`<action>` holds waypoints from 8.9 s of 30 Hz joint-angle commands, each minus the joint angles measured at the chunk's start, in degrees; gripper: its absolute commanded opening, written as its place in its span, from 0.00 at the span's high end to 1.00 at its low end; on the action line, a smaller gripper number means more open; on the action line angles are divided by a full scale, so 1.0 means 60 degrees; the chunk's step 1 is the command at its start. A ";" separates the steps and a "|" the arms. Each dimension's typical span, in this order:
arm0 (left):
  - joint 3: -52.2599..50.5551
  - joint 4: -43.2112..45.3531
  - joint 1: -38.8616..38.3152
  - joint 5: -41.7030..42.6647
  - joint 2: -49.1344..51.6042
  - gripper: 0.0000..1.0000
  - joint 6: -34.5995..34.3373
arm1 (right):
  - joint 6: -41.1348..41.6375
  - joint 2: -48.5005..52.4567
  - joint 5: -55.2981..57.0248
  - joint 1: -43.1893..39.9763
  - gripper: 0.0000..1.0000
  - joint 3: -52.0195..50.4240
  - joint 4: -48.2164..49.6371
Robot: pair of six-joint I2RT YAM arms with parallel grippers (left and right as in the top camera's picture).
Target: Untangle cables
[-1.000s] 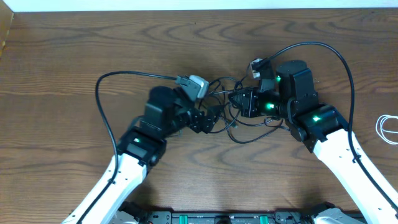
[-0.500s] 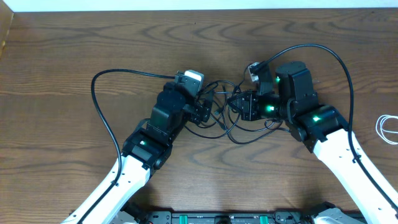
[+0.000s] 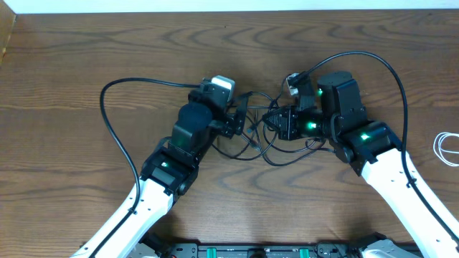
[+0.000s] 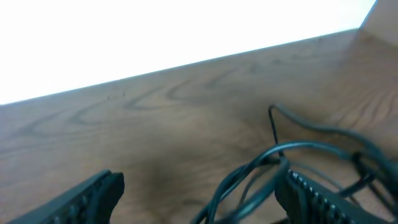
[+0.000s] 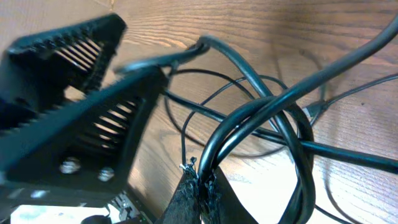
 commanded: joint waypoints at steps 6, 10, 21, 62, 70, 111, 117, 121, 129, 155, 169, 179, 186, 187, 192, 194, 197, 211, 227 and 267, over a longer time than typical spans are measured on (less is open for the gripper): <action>0.0120 0.0251 -0.0011 0.0401 -0.0029 0.16 0.0124 | -0.0175 -0.0044 -0.0160 0.0015 0.99 0.0102 -0.0153; 0.0120 -0.0117 -0.0015 0.0834 0.0117 0.16 0.0120 | -0.0178 -0.0044 -0.0229 0.0015 0.99 0.0102 -0.0208; 0.0120 0.0229 -0.0011 0.0823 0.0503 0.69 0.0124 | -0.0583 -0.0044 -0.0765 0.0015 0.99 0.0102 -0.1162; 0.0120 0.3570 0.2306 0.7016 -0.0831 0.92 -0.3424 | 0.0477 0.0597 0.3133 0.0015 0.30 0.0098 -0.1752; 0.0120 0.3595 0.2302 0.7337 -0.0831 0.92 -0.3428 | 0.1126 0.1909 0.1625 0.0029 0.30 0.0098 0.0219; 0.0117 -0.0834 0.8014 0.8069 -0.1228 0.92 -0.3388 | -0.0772 0.1847 0.1843 -0.4838 0.99 0.0102 -0.2554; 0.0117 -0.0856 0.8003 0.9628 -0.1231 0.68 -0.3388 | -0.3738 0.1847 -0.4350 -0.4186 0.99 0.0102 -0.0455; 0.0117 -0.0852 0.7963 1.0699 -0.1231 0.65 -0.3388 | -0.3701 0.1847 -0.6186 -0.3581 0.98 0.0102 0.1086; 0.0117 -0.0856 0.7963 1.1901 -0.1231 0.48 -0.3388 | -0.1257 0.1770 -0.6222 -0.2339 0.98 0.0102 0.4127; 0.0117 -0.0845 0.3745 0.7996 -0.0572 0.11 -0.2310 | 0.1614 0.1115 -0.6207 -0.1734 0.99 0.0102 0.6145; 0.0117 -0.0488 0.2484 0.9697 -0.0495 0.09 -0.0397 | 0.1701 0.1118 -0.3042 -0.1730 0.98 0.0102 0.4790; 0.0117 -0.0678 0.1588 0.7715 -0.0495 0.19 -0.0084 | 0.2849 0.1118 -0.4044 -0.1727 0.98 0.0102 0.5187; 0.0117 -0.0667 0.1126 0.6237 -0.0266 0.22 -0.0080 | 0.3198 0.1118 -0.4834 -0.1727 0.98 0.0102 0.5187; 0.0117 -0.0667 0.1089 0.6237 -0.0208 0.23 -0.0080 | 0.3202 0.1118 -0.4878 -0.1727 0.99 0.0102 0.5187; 0.0117 -0.0663 0.0878 0.6244 0.0248 0.29 -0.0087 | 0.3220 0.1118 -0.4860 -0.1672 0.98 0.0102 0.5187; 0.0117 -0.0659 0.0780 0.6244 0.0382 0.30 -0.0087 | 0.3220 0.1126 -0.4863 -0.1665 0.98 0.0102 0.5187; 0.0117 -0.0612 0.0652 0.6244 0.0415 0.34 -0.0087 | 0.3217 0.1126 -0.4863 -0.1665 0.97 0.0102 0.5187; 0.0117 -0.0379 0.0594 0.6244 0.0415 0.67 -0.0091 | 0.3220 0.1126 -0.4860 -0.1665 0.97 0.0102 0.5184; 0.0117 -0.0375 0.0586 0.6288 0.0415 0.88 -0.0095 | 0.3220 0.1126 -0.4860 -0.1665 0.97 0.0102 0.5184; 0.0120 0.0594 0.3024 0.6572 -0.1195 0.92 -0.3748 | 0.0499 0.1126 0.3297 -0.1690 0.01 0.0098 -0.0572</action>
